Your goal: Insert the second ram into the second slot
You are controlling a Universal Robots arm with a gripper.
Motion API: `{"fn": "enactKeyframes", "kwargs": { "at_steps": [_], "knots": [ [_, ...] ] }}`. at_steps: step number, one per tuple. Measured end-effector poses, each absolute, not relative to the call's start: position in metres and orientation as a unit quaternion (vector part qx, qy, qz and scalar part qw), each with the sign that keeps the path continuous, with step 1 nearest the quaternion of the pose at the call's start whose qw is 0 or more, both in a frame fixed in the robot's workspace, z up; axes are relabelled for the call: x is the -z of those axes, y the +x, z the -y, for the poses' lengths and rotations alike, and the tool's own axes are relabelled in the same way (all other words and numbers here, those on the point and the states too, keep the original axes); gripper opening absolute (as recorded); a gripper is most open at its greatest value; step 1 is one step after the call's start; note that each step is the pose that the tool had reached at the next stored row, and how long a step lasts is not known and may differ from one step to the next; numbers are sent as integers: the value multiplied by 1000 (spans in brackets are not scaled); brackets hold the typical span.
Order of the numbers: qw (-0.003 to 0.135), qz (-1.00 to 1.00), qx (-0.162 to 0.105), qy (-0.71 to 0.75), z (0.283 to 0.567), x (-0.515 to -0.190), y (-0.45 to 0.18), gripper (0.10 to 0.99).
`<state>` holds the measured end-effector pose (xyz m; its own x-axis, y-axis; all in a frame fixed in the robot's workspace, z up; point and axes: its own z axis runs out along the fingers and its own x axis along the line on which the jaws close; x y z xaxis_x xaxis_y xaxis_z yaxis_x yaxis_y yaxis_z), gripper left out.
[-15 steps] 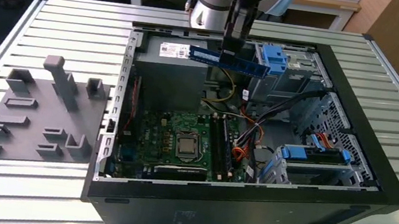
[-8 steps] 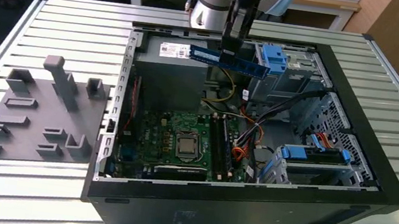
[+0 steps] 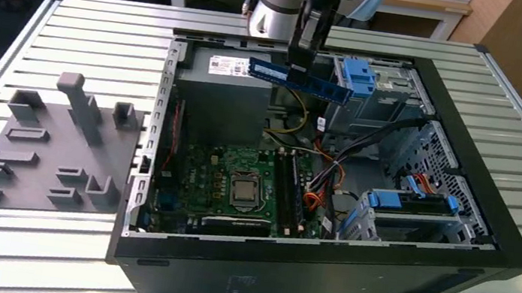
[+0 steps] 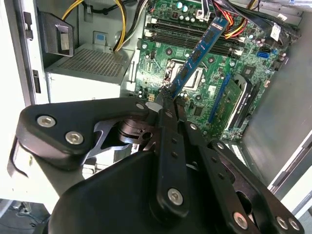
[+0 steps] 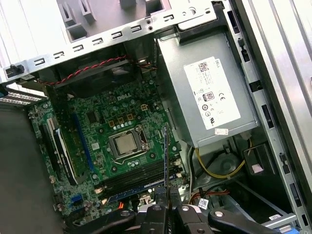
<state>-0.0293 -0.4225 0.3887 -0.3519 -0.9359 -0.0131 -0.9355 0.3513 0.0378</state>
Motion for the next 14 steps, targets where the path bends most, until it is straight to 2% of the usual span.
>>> {"fn": "enactKeyframes", "kwargs": {
  "at_steps": [14],
  "knots": [
    [5, 837, 19, 547, 428, -388, -29, 133]
  ]
}}
